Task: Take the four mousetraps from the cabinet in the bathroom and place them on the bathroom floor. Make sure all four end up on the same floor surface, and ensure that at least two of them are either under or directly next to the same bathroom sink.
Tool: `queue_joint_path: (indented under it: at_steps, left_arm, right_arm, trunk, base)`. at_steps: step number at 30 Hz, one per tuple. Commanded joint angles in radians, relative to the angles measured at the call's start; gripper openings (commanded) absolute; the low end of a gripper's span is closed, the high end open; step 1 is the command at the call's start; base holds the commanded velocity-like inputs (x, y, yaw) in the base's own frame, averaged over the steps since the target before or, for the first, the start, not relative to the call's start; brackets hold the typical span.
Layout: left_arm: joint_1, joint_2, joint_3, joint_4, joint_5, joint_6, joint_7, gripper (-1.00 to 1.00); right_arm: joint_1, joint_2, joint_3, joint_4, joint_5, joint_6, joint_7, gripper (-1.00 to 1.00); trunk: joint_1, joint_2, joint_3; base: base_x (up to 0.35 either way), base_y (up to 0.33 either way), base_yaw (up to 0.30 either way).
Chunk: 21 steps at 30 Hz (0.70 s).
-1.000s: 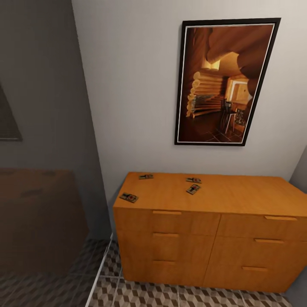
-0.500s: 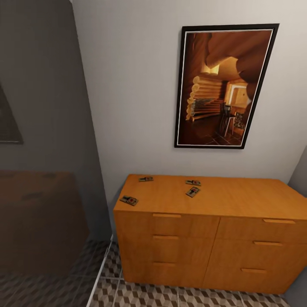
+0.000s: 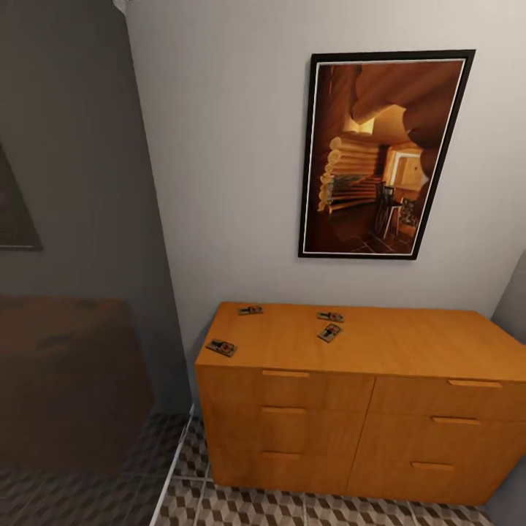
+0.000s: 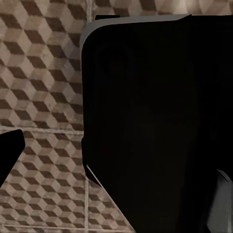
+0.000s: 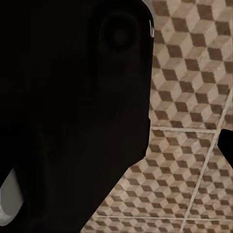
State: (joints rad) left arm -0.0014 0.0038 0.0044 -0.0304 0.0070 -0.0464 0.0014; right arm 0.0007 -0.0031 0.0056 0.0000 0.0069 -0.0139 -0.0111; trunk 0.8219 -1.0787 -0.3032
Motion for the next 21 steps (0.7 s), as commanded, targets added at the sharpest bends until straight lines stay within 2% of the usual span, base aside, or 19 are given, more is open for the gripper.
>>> queue_joint_path:
  at_steps: [1,21]
  left_arm:
    - [0.0,0.0,0.0,0.0,0.001,-0.003,0.0,1.0]
    - [0.0,0.0,0.0,0.0,0.001,-0.003,0.0,1.0]
  right_arm:
    - [0.0,0.0,0.001,0.0,0.001,-0.001,-0.001,1.0]
    - [0.0,0.001,0.001,0.0,0.001,-0.001,-0.001,1.0]
  trunk:
    - [-0.004,0.007,0.002]
    - [-0.081,0.147,0.065]
  base:
    - [0.0,0.0,0.0]
    - [0.0,0.0,0.0]
